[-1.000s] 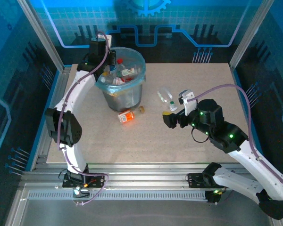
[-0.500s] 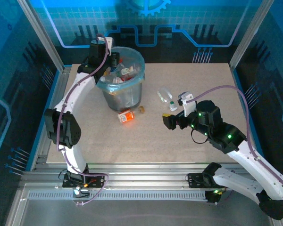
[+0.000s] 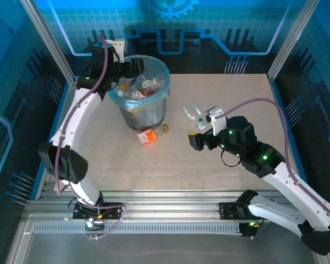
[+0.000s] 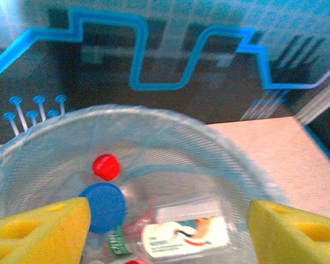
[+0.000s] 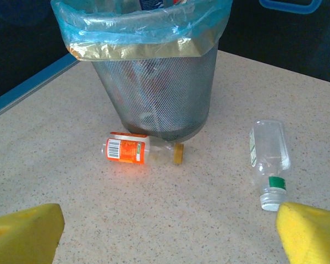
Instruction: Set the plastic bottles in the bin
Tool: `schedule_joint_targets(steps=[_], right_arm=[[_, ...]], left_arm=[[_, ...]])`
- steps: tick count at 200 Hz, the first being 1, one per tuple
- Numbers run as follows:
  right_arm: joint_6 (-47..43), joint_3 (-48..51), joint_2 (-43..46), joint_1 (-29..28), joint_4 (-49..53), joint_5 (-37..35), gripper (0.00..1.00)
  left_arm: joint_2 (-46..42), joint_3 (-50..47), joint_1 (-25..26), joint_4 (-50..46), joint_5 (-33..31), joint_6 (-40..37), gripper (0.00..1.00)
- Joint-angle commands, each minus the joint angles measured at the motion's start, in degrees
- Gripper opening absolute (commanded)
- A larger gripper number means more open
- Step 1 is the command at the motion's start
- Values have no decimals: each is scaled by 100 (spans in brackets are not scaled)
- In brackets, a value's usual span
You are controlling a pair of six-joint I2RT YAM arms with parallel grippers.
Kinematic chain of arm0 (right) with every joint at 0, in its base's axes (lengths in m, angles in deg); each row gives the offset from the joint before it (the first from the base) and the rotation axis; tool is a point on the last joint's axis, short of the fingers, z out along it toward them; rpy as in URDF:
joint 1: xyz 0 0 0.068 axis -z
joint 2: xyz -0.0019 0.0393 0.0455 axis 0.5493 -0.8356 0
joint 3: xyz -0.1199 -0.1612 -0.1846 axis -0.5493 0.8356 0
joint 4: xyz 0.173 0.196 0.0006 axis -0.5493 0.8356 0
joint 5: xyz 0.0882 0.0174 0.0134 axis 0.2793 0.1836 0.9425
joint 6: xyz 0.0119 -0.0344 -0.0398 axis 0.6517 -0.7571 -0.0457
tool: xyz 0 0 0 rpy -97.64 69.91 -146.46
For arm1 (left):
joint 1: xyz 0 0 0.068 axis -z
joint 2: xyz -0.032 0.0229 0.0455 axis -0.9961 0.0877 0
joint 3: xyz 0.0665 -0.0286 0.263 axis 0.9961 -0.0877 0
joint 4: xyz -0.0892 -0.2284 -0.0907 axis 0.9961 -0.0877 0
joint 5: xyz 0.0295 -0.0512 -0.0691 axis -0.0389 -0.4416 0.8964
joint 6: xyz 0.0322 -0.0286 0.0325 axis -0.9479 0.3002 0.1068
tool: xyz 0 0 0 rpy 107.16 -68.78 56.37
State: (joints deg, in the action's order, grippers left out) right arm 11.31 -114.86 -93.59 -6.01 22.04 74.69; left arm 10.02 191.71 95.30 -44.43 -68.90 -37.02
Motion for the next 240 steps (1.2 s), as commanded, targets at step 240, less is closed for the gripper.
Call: schedule_joint_targets(steps=[240], right_arm=[[743, -389, -1266, 216, 505, -476, 100]], left_arm=[[29, 424, -232, -1642, 1179, -420, 50]])
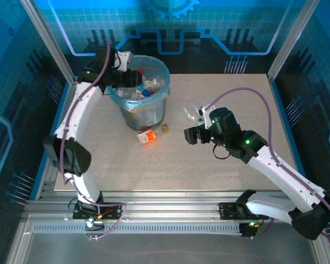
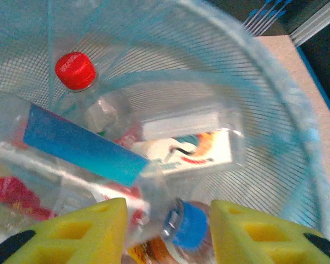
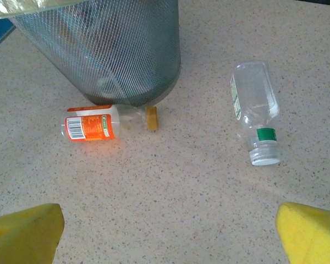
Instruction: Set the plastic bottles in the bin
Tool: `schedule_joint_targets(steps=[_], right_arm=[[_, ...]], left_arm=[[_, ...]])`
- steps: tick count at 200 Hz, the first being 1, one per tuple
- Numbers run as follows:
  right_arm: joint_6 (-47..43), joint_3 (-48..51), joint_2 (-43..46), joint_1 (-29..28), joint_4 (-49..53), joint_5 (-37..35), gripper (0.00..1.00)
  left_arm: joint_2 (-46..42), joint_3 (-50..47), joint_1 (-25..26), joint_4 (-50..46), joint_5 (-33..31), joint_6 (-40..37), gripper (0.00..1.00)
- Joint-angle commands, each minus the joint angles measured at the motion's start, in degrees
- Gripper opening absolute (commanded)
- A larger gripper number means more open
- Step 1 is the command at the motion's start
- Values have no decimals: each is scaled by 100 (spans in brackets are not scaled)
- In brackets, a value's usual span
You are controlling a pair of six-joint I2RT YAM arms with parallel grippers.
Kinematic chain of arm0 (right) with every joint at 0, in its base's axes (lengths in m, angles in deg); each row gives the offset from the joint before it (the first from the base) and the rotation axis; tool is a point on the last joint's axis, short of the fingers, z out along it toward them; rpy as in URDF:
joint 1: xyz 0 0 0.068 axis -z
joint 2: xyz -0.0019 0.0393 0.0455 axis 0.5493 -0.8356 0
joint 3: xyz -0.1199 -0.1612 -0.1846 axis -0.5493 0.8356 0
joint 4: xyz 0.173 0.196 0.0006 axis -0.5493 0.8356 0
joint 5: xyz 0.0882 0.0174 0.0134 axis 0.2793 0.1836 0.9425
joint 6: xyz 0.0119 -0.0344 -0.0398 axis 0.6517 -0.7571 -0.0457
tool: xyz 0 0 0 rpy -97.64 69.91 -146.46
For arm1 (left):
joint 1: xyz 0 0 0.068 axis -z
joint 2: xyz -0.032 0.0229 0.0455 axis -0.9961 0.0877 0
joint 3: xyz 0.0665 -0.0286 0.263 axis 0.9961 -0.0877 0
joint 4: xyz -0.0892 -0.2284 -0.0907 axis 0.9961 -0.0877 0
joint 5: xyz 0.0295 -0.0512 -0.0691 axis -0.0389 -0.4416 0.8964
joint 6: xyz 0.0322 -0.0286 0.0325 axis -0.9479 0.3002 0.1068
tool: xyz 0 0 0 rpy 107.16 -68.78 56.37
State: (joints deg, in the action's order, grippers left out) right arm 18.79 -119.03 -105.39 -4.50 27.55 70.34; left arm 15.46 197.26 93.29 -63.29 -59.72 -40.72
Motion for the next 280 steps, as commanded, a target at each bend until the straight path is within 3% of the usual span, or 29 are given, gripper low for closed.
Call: schedule_joint_targets(steps=[1, 59, 111, 132, 214, 233, 254, 280], right_arm=[[-8, 22, -94, 65, -47, -41, 100], [-391, -596, -1014, 492, 100, -203, 100], [-885, -1639, -2866, 1176, 343, -246, 100], [-1055, -1914, -3490, 1323, 187, -276, 100], [-1066, -2445, -5462, 1686, 223, 164, 100], [-1066, -2361, -5559, 1699, 225, 303, 93], [-1077, -2212, -5486, 1699, 163, 450, 77], [-1161, -2148, -5352, 1700, 204, 479, 65]], left_arm=[[-534, -138, -31, 245, 267, -48, 51], [-1825, -1223, 48, 711, 665, 437, 54], [-3259, -2980, 1058, 694, 680, -121, 65], [-3694, -3388, 1225, 655, 645, -214, 66], [-4103, -3670, 1234, 560, 475, -300, 67], [-4103, -3681, 1234, 589, 501, -258, 67], [-4095, -3700, 1234, 621, 486, -240, 67], [-4077, -3720, 1233, 685, 439, -168, 66]])
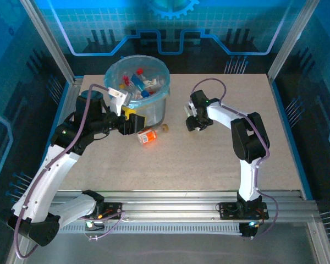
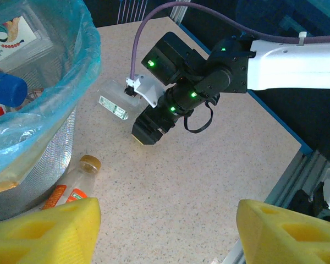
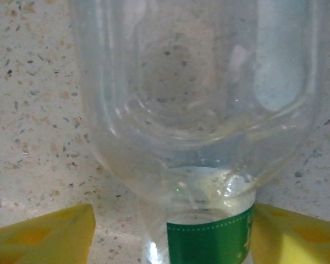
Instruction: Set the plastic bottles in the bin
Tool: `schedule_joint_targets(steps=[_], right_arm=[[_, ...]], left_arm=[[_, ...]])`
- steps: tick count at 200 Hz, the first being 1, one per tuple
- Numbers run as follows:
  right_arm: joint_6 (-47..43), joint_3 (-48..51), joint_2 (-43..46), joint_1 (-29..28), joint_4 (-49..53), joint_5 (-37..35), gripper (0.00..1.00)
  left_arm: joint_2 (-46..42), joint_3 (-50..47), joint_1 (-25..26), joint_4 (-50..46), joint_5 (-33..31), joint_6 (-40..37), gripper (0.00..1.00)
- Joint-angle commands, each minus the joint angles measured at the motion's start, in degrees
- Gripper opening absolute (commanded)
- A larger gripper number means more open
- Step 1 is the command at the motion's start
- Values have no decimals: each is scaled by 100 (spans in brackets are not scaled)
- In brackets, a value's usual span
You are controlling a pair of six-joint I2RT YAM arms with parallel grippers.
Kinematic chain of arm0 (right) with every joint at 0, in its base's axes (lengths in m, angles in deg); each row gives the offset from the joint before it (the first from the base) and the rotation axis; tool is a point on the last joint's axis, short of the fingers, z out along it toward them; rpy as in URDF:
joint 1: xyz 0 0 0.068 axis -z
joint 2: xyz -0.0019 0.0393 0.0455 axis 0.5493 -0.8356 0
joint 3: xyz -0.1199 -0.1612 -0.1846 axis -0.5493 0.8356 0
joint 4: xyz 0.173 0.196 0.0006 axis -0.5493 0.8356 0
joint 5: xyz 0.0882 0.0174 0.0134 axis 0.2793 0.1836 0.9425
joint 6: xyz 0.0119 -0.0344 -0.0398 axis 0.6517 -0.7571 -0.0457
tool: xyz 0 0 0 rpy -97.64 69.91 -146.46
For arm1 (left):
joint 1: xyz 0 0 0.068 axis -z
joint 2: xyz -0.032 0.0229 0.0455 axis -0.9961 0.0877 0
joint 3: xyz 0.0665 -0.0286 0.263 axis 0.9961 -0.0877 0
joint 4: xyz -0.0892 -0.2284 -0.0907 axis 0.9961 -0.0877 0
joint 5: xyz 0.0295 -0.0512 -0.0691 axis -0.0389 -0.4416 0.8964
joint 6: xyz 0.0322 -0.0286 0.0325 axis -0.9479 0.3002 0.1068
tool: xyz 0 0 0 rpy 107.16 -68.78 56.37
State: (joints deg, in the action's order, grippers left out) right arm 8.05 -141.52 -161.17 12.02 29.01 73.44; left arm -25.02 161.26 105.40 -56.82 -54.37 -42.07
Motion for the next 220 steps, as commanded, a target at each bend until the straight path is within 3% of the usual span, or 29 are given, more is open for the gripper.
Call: schedule_joint_targets(steps=[1, 69, 104, 144, 166, 220], right_arm=[[-89, 106, 228, 48, 63, 168, 64], [-217, 362, 535, 83, 153, 245, 38], [-103, 792, 1174, 93, 85, 396, 35], [84, 1739, 2595, 89, -283, 620, 34], [198, 2279, 3516, 65, -560, 936, 33], [351, 3341, 5717, -310, -1569, 1977, 28]], left_arm=[[-29, -121, 23, 38, -100, -28, 66], [13, -92, 23, 134, -97, 117, 65], [15, 0, 19, 338, -46, 267, 66], [183, 236, 22, 817, -55, 724, 67], [274, 309, 13, 1152, -12, 1128, 72], [670, 299, 60, 2064, 1064, 1980, 77]])
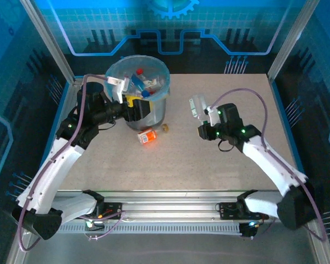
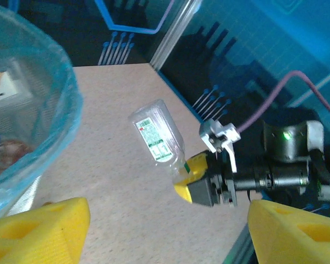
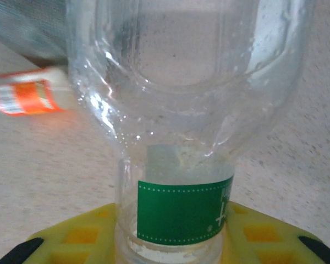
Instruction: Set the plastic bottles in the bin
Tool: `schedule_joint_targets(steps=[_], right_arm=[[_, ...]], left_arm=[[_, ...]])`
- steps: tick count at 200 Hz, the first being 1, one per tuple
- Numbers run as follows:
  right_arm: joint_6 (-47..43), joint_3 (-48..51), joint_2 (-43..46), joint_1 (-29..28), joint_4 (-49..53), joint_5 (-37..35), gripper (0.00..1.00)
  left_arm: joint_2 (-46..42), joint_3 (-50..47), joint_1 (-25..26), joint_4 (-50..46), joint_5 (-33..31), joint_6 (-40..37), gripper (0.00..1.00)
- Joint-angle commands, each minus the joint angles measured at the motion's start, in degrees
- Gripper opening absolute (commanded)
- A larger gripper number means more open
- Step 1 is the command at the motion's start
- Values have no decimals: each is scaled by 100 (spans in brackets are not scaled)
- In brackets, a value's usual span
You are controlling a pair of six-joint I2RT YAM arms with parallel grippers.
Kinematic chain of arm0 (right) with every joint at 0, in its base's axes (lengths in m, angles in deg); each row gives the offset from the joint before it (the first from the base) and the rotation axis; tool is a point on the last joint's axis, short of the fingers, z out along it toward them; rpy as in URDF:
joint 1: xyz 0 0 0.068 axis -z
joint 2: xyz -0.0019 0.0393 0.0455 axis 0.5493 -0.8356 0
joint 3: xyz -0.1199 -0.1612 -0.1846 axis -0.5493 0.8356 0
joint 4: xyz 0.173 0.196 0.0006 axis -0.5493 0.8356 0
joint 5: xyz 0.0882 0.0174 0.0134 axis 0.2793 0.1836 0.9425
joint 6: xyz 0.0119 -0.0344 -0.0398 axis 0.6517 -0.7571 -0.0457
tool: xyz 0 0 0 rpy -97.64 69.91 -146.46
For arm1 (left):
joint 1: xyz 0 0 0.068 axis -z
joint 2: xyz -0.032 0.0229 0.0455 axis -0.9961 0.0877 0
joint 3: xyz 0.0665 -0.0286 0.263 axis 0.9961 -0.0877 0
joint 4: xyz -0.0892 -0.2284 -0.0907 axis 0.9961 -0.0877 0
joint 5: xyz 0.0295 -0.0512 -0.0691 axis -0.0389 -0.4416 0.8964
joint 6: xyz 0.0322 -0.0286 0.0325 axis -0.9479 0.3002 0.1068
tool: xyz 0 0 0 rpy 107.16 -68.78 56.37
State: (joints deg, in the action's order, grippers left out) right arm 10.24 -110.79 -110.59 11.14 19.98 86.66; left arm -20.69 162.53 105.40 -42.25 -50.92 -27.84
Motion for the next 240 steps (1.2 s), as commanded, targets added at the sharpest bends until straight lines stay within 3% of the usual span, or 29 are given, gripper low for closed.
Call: schedule_joint_targets(steps=[1, 57, 87, 186, 240], right_arm=[[132, 322, 701, -233, -683, 660, 28], [-40, 567, 1626, -813, -1335, 1805, 29], [-119, 499, 1635, -1065, -1480, 2199, 29], [-106, 281, 1415, -1622, -1916, 3006, 31], [103, 96, 1306, -1807, -2163, 3349, 35]], left_arm=[[244, 173, 63, 609, 732, 571, 77], [706, 174, 686, 870, 1314, 628, 81], [751, 164, 954, 1096, 1612, 629, 82], [765, 117, 1145, 1180, 1602, 653, 81], [500, -217, 1312, 2177, 1760, 751, 62]])
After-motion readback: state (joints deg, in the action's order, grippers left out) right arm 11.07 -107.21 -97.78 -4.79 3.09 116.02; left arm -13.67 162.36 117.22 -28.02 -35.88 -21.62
